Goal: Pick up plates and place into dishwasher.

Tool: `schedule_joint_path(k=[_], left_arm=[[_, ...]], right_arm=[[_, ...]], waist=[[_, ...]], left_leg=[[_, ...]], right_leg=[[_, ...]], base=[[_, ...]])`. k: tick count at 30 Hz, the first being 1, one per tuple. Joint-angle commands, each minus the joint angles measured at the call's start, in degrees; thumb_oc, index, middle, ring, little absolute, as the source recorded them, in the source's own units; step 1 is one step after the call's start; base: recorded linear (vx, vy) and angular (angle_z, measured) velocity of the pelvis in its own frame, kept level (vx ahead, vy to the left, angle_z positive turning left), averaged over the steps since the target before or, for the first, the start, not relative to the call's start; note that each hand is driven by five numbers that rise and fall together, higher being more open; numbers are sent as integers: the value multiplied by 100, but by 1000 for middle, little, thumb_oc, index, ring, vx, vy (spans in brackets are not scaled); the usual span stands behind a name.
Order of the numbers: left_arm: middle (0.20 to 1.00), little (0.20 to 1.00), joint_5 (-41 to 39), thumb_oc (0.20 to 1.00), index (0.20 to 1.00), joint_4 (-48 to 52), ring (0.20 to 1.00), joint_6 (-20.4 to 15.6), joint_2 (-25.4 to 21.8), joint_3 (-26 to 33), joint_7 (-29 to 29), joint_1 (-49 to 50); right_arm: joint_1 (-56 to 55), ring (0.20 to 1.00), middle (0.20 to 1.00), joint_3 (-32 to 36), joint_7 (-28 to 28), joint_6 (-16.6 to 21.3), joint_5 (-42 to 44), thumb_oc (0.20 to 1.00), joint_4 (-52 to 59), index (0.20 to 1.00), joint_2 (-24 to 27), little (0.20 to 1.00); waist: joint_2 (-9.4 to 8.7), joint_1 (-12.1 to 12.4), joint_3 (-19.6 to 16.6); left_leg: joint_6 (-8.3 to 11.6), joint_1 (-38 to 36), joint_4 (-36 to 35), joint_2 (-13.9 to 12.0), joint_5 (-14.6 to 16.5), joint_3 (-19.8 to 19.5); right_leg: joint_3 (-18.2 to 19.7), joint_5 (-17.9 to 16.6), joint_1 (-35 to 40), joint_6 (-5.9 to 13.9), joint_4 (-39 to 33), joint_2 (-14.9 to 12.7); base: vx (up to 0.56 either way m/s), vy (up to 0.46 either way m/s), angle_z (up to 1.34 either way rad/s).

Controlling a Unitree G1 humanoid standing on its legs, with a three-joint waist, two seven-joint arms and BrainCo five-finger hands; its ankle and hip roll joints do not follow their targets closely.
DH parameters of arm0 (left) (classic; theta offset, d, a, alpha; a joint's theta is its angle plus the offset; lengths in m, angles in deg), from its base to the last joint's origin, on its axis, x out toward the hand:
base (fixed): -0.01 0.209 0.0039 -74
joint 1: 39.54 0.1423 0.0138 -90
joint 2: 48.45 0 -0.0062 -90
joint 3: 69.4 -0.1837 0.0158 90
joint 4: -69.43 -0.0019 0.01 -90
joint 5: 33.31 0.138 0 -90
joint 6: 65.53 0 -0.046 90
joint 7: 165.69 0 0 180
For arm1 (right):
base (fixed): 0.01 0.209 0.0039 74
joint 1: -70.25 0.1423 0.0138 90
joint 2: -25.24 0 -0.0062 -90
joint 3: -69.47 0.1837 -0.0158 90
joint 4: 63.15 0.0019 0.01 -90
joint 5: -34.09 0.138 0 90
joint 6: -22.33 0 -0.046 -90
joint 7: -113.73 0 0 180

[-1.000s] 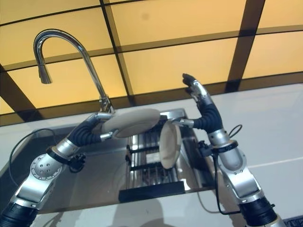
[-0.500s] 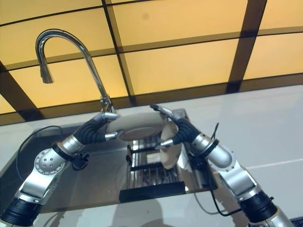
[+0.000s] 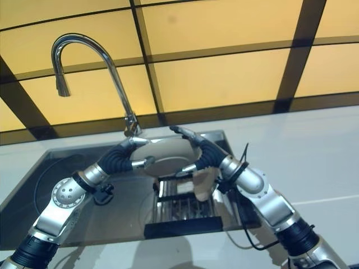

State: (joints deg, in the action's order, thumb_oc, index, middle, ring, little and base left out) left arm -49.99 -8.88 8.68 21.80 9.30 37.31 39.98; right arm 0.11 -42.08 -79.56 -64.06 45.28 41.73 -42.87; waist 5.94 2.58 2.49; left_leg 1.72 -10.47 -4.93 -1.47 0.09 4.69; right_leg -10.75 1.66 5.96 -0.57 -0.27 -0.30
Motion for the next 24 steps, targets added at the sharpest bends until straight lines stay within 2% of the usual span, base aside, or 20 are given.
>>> schedule_joint_path(k=[1,2,3,4,5,24], left_arm=[[200,200,-370,200,200,-61,200,-175,-136,-177,14,-650],[200,200,-363,200,200,-72,200,-173,-139,-171,11,-649],[200,200,-361,200,200,-70,200,-175,-143,-158,11,-629],[200,200,-394,200,200,-76,200,-175,-160,-144,10,-615],[200,200,-430,200,200,-68,200,-147,-170,-138,-2,-620],[200,200,-405,200,200,-91,200,-213,-128,-28,-6,-421]], right_arm=[[422,1000,1000,-198,-76,171,-113,1000,-9,1000,-215,1000],[405,1000,1000,-196,-143,163,-117,1000,-5,1000,-190,1000],[364,878,878,-190,-214,170,-150,878,-7,878,-170,878],[327,482,482,-188,-283,169,-190,482,-11,482,-138,482],[328,200,200,-194,-327,155,-168,200,-18,200,-99,200],[124,200,200,-5,-661,94,-109,200,-8,200,-8,200]], waist=[[-518,102,-288],[-521,98,-287],[-522,97,-286],[-525,98,-285],[-529,96,-282],[-578,110,-269]], left_leg=[[-160,157,-7,348,495,-168],[-162,152,-7,348,496,-160],[-166,148,-7,350,497,-162],[-170,142,-7,352,500,-163],[-173,132,-5,354,501,-155],[-177,94,-6,338,506,-156]], right_leg=[[72,15,154,749,-473,-490],[69,12,158,751,-473,-496],[70,11,164,751,-473,-500],[67,7,168,755,-473,-506],[64,3,174,754,-473,-510],[35,8,236,743,-473,-515]], base=[[35,37,3],[35,37,3],[28,35,3],[27,34,3],[0,0,0],[1,1,0]])
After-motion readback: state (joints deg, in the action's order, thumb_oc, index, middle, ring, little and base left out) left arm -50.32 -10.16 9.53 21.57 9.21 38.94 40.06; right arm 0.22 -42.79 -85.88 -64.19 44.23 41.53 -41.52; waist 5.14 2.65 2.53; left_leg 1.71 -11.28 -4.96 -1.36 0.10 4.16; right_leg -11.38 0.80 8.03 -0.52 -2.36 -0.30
